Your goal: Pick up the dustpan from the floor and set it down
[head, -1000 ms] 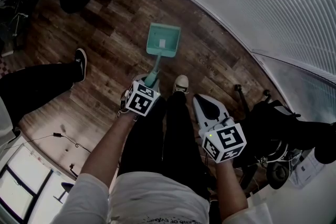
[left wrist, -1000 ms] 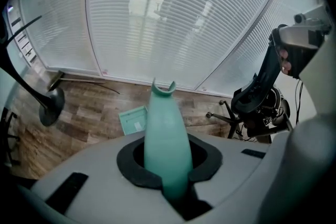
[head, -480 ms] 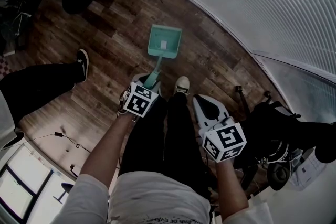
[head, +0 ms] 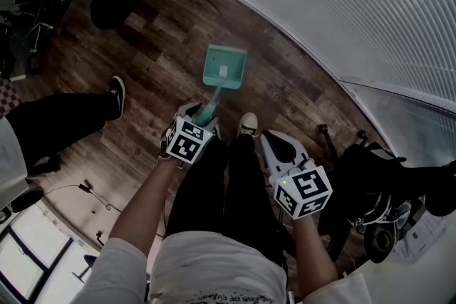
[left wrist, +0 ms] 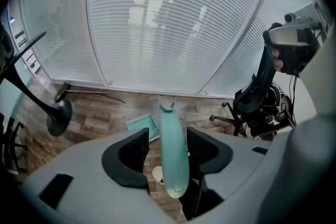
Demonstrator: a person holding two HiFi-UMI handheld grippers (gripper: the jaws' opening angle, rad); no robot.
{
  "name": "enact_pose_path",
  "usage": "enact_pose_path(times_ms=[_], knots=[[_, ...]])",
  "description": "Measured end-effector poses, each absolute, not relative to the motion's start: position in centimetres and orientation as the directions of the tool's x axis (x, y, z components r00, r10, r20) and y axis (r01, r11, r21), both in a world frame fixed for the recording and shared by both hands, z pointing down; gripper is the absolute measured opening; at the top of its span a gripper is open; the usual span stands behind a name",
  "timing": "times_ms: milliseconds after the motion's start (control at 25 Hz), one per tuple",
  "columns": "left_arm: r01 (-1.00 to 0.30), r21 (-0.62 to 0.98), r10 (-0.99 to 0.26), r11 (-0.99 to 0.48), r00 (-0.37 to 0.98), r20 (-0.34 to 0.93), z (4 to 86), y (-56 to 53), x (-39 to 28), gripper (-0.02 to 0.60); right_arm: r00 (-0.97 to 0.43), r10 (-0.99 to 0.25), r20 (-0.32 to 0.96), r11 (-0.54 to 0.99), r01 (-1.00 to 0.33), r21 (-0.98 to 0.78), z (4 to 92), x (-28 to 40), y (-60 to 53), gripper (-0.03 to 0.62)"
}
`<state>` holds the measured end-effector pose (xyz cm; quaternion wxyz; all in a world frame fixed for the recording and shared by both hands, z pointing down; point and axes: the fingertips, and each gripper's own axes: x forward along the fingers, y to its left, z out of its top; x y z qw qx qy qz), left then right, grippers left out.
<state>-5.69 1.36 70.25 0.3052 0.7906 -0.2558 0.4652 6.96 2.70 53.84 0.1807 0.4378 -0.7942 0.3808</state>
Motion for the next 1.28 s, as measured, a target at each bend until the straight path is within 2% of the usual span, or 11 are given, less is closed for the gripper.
enact_pose_path(times_ms=[520,920,1280], knots=[[-0.709,0.207,-0.204,-0.674,0.448,0.871,62.4,1.4,-6.8,0.225,-0.545,-0.564,0.621,0.383,-0.838,-0.388,48.6,7.7,3.2,0.026],[-0.759,0.162,-0.303,-0.630,0.433,0.849,55.2,3.5,-8.7,0.061,-0.566,-0.583,0.584,0.446,-0.823,-0.352,42.9,7.0,3.2,0.026],[-0.771,0.139,-0.414,-0.622,0.474,0.777,48.0,3.2,-10.0,0.026,-0.551,-0.604,0.575,0.448,-0.832,-0.327,39.6,6.0,3.4,0.026]])
